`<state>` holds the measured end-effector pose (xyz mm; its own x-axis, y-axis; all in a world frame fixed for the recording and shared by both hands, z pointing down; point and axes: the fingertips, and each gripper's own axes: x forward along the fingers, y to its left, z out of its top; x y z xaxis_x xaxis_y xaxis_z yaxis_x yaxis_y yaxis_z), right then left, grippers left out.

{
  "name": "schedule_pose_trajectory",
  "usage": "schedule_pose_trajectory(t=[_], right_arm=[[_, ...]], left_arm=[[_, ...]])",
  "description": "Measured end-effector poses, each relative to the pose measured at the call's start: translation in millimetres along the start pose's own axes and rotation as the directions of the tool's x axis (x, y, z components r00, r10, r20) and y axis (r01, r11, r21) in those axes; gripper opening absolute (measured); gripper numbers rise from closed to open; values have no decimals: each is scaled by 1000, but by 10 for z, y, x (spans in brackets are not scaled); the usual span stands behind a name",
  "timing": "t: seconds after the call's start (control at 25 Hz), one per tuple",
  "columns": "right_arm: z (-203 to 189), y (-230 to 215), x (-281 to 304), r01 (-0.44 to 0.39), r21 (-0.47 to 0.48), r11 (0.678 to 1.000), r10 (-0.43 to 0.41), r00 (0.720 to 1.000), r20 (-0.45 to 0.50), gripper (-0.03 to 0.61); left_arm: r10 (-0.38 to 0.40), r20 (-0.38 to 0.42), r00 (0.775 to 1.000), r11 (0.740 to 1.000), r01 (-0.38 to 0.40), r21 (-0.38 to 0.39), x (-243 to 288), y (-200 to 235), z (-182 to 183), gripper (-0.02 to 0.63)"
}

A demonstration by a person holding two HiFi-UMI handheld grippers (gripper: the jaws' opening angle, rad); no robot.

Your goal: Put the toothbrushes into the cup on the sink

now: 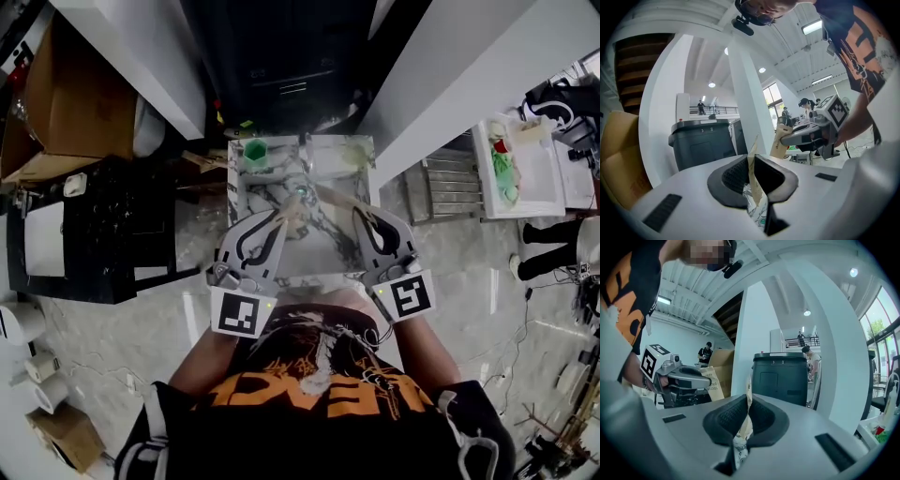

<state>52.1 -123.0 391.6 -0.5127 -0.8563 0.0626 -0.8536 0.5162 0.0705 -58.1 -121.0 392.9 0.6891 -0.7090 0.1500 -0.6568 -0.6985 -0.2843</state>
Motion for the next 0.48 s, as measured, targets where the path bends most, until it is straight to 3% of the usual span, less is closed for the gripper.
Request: schedule_pose_trajectory(t=[0.24,0.48], right_arm=[[-37,-311,114,1,2,1000,-1,1000,-5,20],[-236,-811,138,58,-14,998,-58,997,-40,20]], left_arm=[[15,-4,1000,1000,-15,-23,342,62,-12,58],[21,5,1000,1000,-21,-17,695,39,-19,58]])
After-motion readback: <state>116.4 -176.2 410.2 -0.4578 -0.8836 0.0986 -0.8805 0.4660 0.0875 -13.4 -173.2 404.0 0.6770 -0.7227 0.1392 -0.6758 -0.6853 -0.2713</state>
